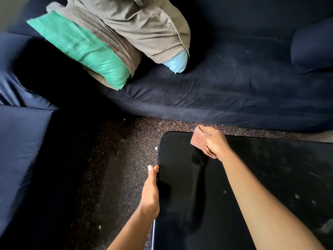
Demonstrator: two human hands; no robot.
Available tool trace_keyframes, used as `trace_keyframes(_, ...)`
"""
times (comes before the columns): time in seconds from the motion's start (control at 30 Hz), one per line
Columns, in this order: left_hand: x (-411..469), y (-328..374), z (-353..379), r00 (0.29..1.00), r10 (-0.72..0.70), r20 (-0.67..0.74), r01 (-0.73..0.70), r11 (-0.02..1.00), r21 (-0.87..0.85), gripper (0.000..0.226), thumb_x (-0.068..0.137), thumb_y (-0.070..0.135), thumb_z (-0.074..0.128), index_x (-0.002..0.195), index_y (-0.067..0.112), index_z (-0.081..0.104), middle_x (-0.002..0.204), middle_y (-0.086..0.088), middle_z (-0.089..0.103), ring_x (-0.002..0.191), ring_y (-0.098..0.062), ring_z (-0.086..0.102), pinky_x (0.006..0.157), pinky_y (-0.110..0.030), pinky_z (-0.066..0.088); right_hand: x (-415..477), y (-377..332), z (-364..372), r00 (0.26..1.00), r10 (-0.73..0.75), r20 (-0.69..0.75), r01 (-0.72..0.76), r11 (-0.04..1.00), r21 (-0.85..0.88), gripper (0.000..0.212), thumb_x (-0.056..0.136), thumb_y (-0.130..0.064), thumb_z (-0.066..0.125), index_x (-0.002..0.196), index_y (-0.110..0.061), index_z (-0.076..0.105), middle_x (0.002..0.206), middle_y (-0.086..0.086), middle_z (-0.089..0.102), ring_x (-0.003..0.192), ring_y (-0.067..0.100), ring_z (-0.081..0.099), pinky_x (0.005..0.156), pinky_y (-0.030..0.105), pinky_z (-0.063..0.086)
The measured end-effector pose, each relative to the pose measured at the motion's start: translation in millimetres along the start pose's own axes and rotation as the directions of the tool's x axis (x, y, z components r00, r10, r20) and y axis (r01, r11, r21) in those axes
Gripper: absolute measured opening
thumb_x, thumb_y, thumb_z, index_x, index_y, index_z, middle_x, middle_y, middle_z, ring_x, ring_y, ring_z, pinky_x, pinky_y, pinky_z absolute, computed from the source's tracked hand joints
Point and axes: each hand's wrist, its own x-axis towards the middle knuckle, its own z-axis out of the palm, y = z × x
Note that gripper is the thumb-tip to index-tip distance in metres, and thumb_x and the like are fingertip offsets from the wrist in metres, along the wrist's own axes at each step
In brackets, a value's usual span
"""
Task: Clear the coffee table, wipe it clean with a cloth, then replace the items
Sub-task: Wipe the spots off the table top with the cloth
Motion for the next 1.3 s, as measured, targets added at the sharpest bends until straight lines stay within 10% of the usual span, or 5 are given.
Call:
trace_keyframes(0.23,-0.1,1.8,5.6,0.999,0.001,0.038,0.001,0.999,-0.041,0.054,0.098,0.054,0.021,0.134,0.023,0.046,0.111,0.008,0.063,0.092,-0.004,0.058,0.085,-0.028,0.044,3.0,-33.5,80.8,0.996,-0.035,-0.083,-0.053,0.512,-0.857,0.044,0.087,-0.006,0.034,0.126,-0.01,0.055,0.121,0.014,0.053,0.106,0.034,0.051,0.072,0.039,0.041)
trace_keyframes(0.53,-1.2,10.8,11.9,0.999,-0.03,0.044,0.033,0.998,-0.061,0.058,0.097,0.057,0.02,0.134,0.022,0.047,0.101,0.007,0.064,0.09,-0.009,0.058,0.089,-0.035,0.042,-17.7,-34.7,13.1,0.95,0.079,0.302,-0.011,0.976,-0.219,0.02,0.093,-0.027,0.05,0.076,-0.02,0.055,0.072,0.005,0.057,0.056,0.017,0.052,0.053,0.021,0.044)
trace_keyframes(0.73,-3.2,12.8,19.3,1.0,-0.013,0.004,0.013,1.0,-0.022,0.062,0.098,0.054,0.018,0.143,0.017,0.039,0.122,0.003,0.058,0.093,-0.01,0.054,0.096,-0.032,0.034,25.4,15.4,-61.3,0.945,0.109,-0.308,-0.305,0.629,-0.715,0.027,0.09,-0.005,0.047,0.108,-0.007,0.067,0.11,0.011,0.068,0.099,0.026,0.064,0.076,0.031,0.052)
trace_keyframes(1.07,3.8,23.2,16.5,0.996,-0.091,0.001,0.091,0.996,0.012,0.071,0.094,0.063,0.014,0.15,0.02,0.028,0.152,0.001,0.034,0.138,-0.021,0.034,0.096,-0.036,0.033,9.3,-56.3,87.4,0.996,-0.07,0.05,0.08,0.545,-0.835,0.035,0.087,0.0,0.047,0.119,0.0,0.06,0.117,0.02,0.059,0.103,0.034,0.055,0.061,0.039,0.043)
trace_keyframes(1.3,8.4,25.7,6.4,0.992,-0.122,0.009,0.123,0.992,-0.036,0.082,0.091,0.068,0.008,0.146,0.014,0.035,0.144,-0.005,0.046,0.13,-0.025,0.044,0.096,-0.042,0.036,-38.6,-62.2,92.8,0.943,-0.159,0.294,0.332,0.55,-0.766,0.039,0.097,-0.009,0.035,0.134,-0.001,0.045,0.133,0.017,0.045,0.123,0.038,0.043,0.096,0.048,0.044)
